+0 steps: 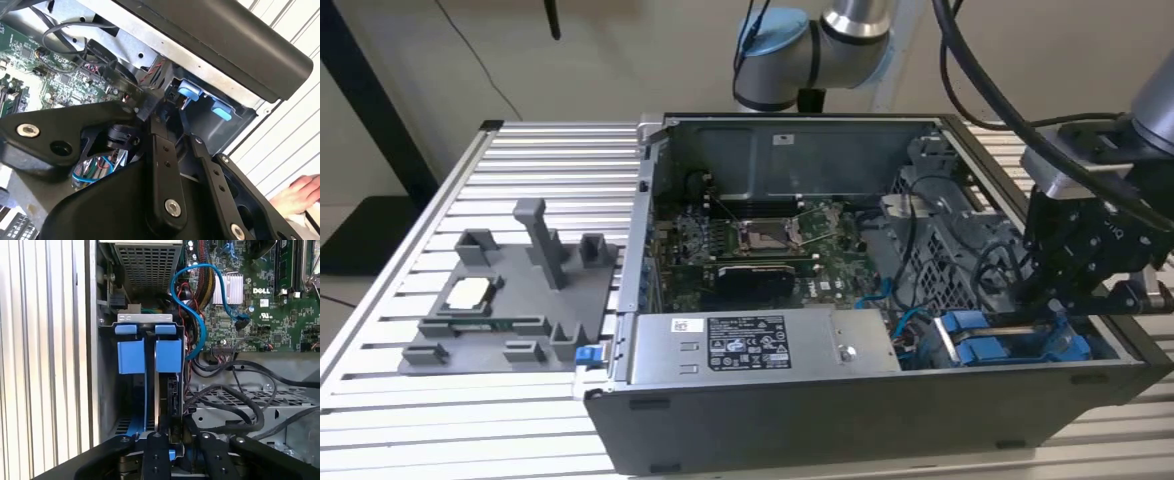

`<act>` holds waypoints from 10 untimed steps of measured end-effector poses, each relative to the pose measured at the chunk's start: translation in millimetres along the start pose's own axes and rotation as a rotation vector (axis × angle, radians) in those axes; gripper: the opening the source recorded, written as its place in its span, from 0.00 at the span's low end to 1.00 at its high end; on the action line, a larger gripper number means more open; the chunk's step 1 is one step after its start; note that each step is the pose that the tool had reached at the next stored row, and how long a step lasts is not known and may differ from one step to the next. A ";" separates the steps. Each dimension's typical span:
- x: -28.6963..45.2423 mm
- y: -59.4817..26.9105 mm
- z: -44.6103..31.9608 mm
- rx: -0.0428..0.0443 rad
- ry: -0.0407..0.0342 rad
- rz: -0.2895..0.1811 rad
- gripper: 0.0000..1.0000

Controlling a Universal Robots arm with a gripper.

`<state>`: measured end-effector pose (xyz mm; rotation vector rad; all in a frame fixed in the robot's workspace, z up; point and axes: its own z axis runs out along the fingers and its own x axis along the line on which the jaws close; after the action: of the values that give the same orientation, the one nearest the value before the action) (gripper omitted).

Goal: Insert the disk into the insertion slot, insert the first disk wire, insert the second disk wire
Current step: 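Insert the first disk wire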

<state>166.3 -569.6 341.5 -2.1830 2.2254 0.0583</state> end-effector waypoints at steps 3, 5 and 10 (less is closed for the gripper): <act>-0.3 0.1 -8.0 0.0000 0.0001 0.000 0.27; -0.5 0.1 -12.2 0.0000 0.0000 0.000 0.27; -0.9 0.2 -21.4 0.0000 0.0001 0.000 0.27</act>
<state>166.3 -569.7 363.0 -2.1831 2.2254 0.0582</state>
